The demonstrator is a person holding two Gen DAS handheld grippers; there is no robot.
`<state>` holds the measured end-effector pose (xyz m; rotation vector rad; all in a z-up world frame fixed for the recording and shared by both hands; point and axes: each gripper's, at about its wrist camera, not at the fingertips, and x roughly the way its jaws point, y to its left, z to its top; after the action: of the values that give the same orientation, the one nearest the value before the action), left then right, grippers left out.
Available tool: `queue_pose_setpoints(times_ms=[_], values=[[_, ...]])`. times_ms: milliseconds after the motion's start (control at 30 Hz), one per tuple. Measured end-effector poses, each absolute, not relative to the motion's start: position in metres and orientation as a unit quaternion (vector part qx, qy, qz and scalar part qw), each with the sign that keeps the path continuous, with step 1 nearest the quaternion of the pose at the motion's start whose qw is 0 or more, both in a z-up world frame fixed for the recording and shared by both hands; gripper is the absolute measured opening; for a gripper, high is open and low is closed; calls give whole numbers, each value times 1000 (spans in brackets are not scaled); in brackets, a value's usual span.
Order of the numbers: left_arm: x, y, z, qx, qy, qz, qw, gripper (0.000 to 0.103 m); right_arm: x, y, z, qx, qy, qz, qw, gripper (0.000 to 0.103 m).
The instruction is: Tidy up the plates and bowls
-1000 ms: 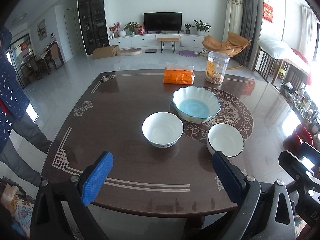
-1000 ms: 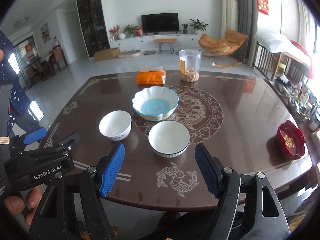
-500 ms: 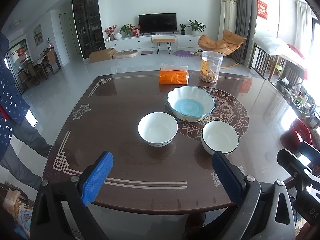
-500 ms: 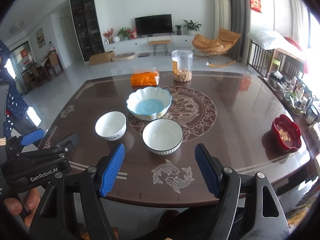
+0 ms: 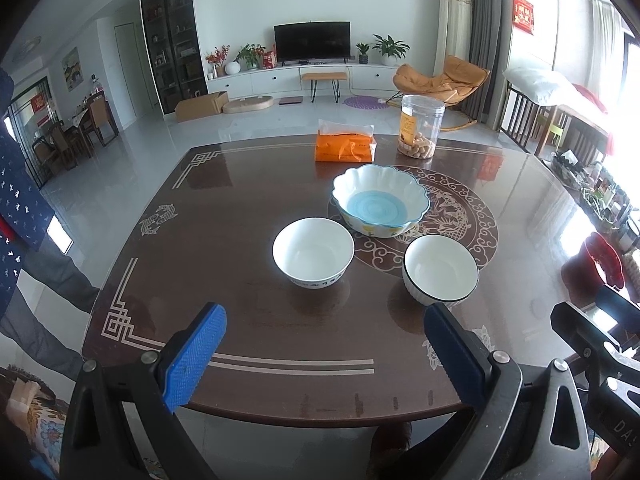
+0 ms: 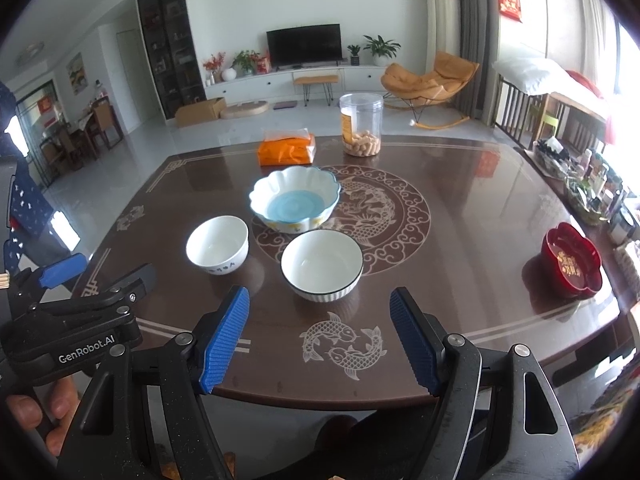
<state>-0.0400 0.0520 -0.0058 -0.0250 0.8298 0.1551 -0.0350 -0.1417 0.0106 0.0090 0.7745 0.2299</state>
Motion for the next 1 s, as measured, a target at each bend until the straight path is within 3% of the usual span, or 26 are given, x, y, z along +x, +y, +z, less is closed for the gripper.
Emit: queue_pose_setpoints(times_ms=[1000], values=[[11, 77, -39, -1, 432, 87, 898, 99, 12, -139, -9, 12, 402, 103, 910, 76]])
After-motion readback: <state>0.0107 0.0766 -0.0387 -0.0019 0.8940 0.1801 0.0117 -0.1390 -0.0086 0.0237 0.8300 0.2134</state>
